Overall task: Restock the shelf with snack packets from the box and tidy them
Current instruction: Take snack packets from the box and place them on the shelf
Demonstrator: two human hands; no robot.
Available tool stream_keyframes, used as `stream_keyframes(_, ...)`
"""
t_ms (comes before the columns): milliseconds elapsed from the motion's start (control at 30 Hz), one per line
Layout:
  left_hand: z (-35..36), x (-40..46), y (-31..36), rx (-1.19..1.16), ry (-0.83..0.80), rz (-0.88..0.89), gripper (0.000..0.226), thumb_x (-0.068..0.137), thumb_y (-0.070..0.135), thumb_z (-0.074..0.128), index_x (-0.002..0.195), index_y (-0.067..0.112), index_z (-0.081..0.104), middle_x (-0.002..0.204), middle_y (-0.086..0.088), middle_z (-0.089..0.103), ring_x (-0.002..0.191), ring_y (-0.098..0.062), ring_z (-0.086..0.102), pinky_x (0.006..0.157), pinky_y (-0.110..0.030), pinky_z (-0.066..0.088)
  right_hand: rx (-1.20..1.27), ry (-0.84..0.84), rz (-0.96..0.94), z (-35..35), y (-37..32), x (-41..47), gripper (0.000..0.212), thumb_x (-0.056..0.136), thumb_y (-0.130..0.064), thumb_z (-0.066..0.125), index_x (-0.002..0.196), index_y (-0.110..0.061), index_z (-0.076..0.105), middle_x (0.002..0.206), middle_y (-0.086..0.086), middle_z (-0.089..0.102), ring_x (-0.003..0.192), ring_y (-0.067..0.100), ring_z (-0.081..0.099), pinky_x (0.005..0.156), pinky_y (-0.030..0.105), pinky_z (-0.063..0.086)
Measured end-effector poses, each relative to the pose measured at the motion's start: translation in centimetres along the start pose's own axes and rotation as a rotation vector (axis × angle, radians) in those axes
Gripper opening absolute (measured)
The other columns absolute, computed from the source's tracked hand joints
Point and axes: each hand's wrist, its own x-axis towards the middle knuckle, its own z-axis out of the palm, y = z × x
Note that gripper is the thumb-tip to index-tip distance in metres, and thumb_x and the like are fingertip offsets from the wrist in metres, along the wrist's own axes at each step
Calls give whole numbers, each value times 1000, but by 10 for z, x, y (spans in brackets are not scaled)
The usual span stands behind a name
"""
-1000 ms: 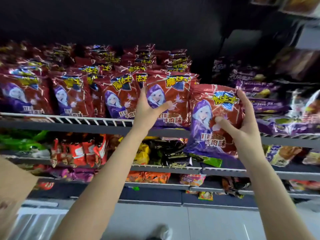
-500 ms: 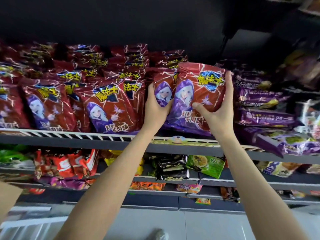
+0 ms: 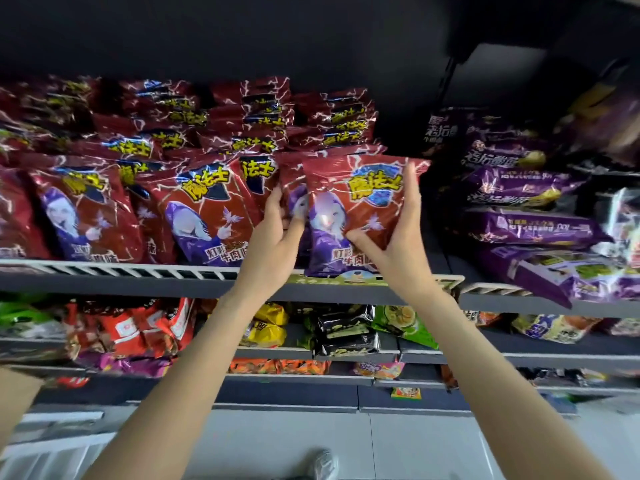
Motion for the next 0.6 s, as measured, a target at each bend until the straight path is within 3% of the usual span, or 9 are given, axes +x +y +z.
stream_keyframes(33, 0, -7, 3, -49, -7, -13, 55, 102, 28, 37, 150, 22, 13, 132, 23, 45, 108, 19, 46, 88, 1, 32, -29, 0, -13, 5, -2, 1, 94, 84, -8, 70, 144, -22, 0, 141, -14, 16, 131, -19, 18, 104, 5, 25)
stream_keyframes(100, 0, -22, 7, -106, 0, -22, 62, 101, 25, 39, 151, 27, 1, 148, 17, 31, 127, 11, 34, 103, -9, 27, -77, 10, -42, 15, -4, 1, 91, 87, -14, 67, 149, -23, 2, 144, 5, 16, 138, -5, 18, 107, 11, 29)
stream_keyframes(200, -1, -31, 7, -78, 16, 38, 76, 96, 28, 50, 151, 28, -3, 153, 14, 22, 137, 0, 28, 115, -29, 25, -148, 0, -114, 27, -2, 1, 77, 92, -33, 59, 148, -29, 6, 150, 18, 10, 143, 28, 17, 108, 44, 39)
stream_keyframes(333, 1, -28, 3, 146, -21, 174, 107, 82, 14, 72, 149, 36, -8, 155, 16, 8, 142, -9, 23, 112, -36, 34, -209, -123, -128, 17, 5, -7, 77, 89, -47, 56, 146, -36, 6, 150, 17, 10, 143, 29, 16, 104, 50, 42)
stream_keyframes(433, 2, -20, 0, 234, 8, 260, 109, 78, 11, 76, 150, 29, -3, 146, 24, 5, 143, -13, 22, 109, -42, 38, -206, -238, -90, 0, 8, -10, 89, 81, -46, 68, 145, -43, 6, 152, 13, 8, 143, 24, 17, 108, 41, 39)
stream_keyframes(600, 4, -12, -4, 294, 38, 306, 113, 74, 18, 80, 148, 31, -5, 149, 20, 8, 139, -22, 33, 104, -48, 42, -219, -246, -92, -1, 9, 0, 87, 81, -47, 67, 147, -40, 9, 149, 3, 11, 140, 27, 21, 105, 51, 41)
